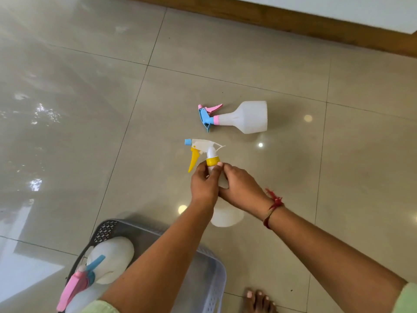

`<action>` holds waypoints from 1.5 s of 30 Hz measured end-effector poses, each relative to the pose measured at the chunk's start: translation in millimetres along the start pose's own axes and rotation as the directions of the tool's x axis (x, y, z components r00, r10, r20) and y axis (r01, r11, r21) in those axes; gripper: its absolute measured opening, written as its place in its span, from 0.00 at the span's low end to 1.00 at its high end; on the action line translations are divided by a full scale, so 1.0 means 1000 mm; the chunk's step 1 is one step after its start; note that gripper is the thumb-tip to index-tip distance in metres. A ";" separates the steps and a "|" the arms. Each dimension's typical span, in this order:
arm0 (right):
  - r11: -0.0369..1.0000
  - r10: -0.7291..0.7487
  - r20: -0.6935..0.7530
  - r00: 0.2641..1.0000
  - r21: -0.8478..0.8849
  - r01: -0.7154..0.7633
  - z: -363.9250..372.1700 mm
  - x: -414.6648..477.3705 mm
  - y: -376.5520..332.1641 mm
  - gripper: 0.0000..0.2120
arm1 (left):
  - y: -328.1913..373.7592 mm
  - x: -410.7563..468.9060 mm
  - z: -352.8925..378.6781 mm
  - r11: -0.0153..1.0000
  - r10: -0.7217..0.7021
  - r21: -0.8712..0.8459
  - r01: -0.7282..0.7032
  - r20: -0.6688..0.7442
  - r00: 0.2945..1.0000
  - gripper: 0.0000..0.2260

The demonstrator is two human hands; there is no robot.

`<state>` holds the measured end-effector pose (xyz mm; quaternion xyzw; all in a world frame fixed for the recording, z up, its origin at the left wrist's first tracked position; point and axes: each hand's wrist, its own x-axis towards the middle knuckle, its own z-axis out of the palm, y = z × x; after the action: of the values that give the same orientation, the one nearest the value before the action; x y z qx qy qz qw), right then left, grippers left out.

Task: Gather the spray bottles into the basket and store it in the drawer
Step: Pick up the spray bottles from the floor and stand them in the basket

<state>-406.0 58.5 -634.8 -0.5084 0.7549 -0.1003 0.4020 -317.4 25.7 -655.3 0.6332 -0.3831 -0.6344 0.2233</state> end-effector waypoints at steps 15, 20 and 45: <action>0.581 -0.096 -0.143 0.985 -0.811 -0.061 -0.038 0.150 0.012 0.25 | 0.001 0.042 -0.015 0.941 0.213 0.237 -0.240 0.135 0.968 0.09; 0.555 -0.090 -0.217 0.972 -0.822 -0.132 -0.027 0.161 0.016 0.16 | 0.005 0.047 -0.024 0.932 0.235 0.248 -0.263 0.139 0.962 0.10; 0.933 0.154 -0.478 0.865 0.359 0.032 -0.024 -0.138 -0.085 0.18 | 0.026 -0.206 -0.136 0.753 0.148 0.551 -0.361 0.392 0.908 0.12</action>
<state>-342.9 130.1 -501.7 -0.3595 0.8180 -0.3496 0.2818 -170.3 141.0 -492.4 0.4985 -0.6823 -0.5341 0.0257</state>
